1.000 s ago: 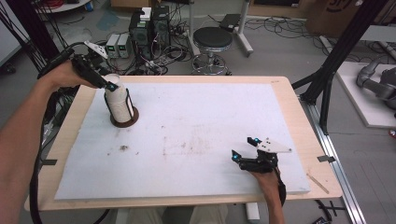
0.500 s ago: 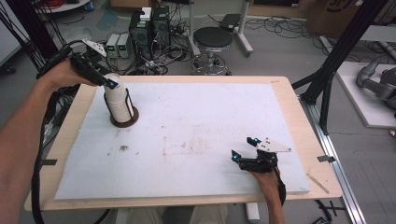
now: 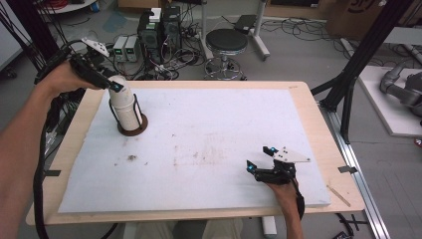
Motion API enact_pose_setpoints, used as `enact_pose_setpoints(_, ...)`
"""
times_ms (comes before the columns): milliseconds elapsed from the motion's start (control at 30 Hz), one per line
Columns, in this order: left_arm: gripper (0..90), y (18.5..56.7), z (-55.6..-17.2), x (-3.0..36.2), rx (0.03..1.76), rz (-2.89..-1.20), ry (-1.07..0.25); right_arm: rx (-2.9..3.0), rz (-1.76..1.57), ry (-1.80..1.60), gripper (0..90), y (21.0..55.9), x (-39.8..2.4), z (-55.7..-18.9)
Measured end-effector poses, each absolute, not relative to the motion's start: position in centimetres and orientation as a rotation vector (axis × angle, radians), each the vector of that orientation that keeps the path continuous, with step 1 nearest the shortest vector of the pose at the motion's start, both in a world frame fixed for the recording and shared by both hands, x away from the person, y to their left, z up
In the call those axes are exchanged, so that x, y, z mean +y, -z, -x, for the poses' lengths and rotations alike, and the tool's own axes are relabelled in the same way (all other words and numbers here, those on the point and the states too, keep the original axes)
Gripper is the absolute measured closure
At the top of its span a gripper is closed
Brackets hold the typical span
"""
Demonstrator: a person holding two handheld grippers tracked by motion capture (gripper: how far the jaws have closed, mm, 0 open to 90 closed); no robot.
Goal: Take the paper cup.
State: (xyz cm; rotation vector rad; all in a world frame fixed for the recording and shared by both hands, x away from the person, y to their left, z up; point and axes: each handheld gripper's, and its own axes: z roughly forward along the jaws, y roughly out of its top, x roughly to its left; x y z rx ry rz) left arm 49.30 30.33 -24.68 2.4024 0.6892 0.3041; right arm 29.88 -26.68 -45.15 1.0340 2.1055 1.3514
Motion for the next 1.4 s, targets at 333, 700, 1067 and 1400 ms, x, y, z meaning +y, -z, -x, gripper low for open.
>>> enact_pose_setpoints(333,36.6,22.6,-48.8,29.9,0.685,-2.376,-0.331,2.104,-1.034,-1.353,15.8,45.1,-26.7,-29.9)
enact_pose_setpoints(700,36.6,20.6,-48.1,29.6,0.685,-2.345,-0.375,2.099,-1.024,-1.358,15.8,45.2,-26.7,-29.8)
enact_pose_setpoints(1067,36.7,18.2,-47.2,29.8,0.679,-2.299,-0.433,2.099,-1.026,-1.358,15.7,45.2,-26.7,-29.8)
enact_pose_setpoints(1400,36.7,17.4,-46.2,29.5,0.658,-2.238,-0.445,2.097,-1.025,-1.357,15.8,45.2,-26.7,-29.8)
